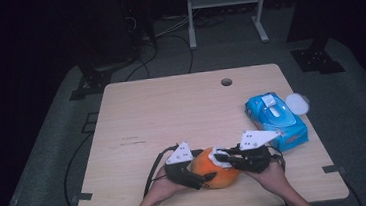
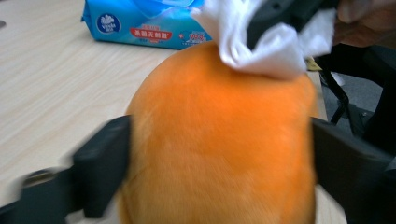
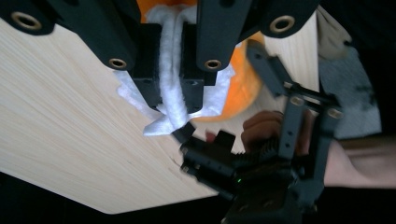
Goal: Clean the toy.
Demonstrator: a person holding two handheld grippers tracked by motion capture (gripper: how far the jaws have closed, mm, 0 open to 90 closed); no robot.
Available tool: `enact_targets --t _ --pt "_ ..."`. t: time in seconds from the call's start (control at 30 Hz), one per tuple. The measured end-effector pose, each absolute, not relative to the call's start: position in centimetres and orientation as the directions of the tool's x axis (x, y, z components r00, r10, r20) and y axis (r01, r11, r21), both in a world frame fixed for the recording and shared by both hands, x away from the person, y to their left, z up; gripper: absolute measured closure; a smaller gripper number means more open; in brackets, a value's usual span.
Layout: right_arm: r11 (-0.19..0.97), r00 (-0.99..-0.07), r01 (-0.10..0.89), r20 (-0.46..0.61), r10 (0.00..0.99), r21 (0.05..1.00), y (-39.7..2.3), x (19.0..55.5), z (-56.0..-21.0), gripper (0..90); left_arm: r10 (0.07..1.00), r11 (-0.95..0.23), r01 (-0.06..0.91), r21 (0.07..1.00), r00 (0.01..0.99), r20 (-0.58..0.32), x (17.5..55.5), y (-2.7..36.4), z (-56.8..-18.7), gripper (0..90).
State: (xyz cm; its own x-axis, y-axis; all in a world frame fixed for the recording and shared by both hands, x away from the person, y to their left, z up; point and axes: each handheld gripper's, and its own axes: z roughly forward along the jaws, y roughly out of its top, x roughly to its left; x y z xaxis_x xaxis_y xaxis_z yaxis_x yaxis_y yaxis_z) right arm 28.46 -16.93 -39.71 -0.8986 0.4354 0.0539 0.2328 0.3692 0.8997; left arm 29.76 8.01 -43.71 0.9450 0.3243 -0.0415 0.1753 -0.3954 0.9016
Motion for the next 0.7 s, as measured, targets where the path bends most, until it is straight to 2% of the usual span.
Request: enact_targets --t 0.07,0.1,0.2,0.23,0.27,0.3,0.33,0.37,0.4,0.47,0.5,0.6,0.7 --pt "0.356 -0.894 0.220 0.042 0.446 0.908 -17.0 28.8 -39.3 81.4 0.335 -0.397 0.092 0.913 0.941 0.051 29.4 7.8 -43.1 28.6" --pt "0.341 -0.889 0.208 0.032 0.457 0.917 -17.3 28.7 -38.8 81.4 0.360 -0.391 0.004 0.920 0.921 0.149 28.9 7.7 -42.9 30.0" --pt "0.334 -0.885 0.205 0.028 0.465 0.920 -17.6 28.8 -38.8 81.4 0.358 -0.399 -0.007 0.917 0.919 0.162 29.1 7.7 -43.1 27.6" --pt "0.339 -0.885 0.214 0.035 0.465 0.916 -17.7 29.0 -39.0 81.4 0.359 -0.402 0.006 0.916 0.921 0.152 29.2 7.7 -43.4 27.6" --pt "0.350 -0.885 0.216 0.031 0.464 0.911 -17.6 29.1 -39.3 81.4 0.357 -0.398 0.023 0.917 0.925 0.132 29.4 7.7 -43.7 23.6" --pt "0.364 -0.886 0.223 0.033 0.462 0.904 -17.5 29.2 -39.9 81.4 0.352 -0.372 0.118 0.921 0.936 0.023 30.0 7.9 -43.8 10.8" --pt "0.364 -0.886 0.223 0.033 0.462 0.904 -17.5 29.2 -39.9 81.4 0.352 -0.372 0.118 0.921 0.936 0.023 30.0 7.9 -43.8 7.8" --pt "0.362 -0.889 0.234 0.049 0.455 0.902 -17.4 29.3 -40.1 81.4 0.349 -0.329 0.177 0.928 0.935 -0.055 30.5 8.4 -43.7 7.5" --pt "0.362 -0.889 0.234 0.049 0.455 0.902 -17.4 29.3 -40.1 81.4 0.349 -0.329 0.177 0.928 0.935 -0.055 30.5 8.4 -43.7 9.4" --pt "0.376 -0.889 0.216 0.022 0.458 0.901 -17.3 29.0 -39.9 81.4 0.343 -0.325 0.168 0.931 0.938 -0.050 30.6 9.1 -43.9 21.1" --pt "0.375 -0.886 0.218 0.021 0.464 0.901 -17.5 29.0 -39.9 81.3 0.343 -0.325 0.168 0.931 0.938 -0.050 30.6 9.1 -43.9 23.3" --pt "0.362 -0.869 0.251 0.045 0.493 0.898 -18.9 29.4 -40.3 81.4 0.340 -0.334 0.178 0.926 0.939 -0.057 30.8 9.8 -44.1 25.0" --pt "0.355 -0.858 0.277 0.064 0.509 0.893 -19.6 29.6 -40.7 81.3 0.330 -0.325 0.195 0.925 0.940 -0.082 31.1 10.4 -44.5 23.1"
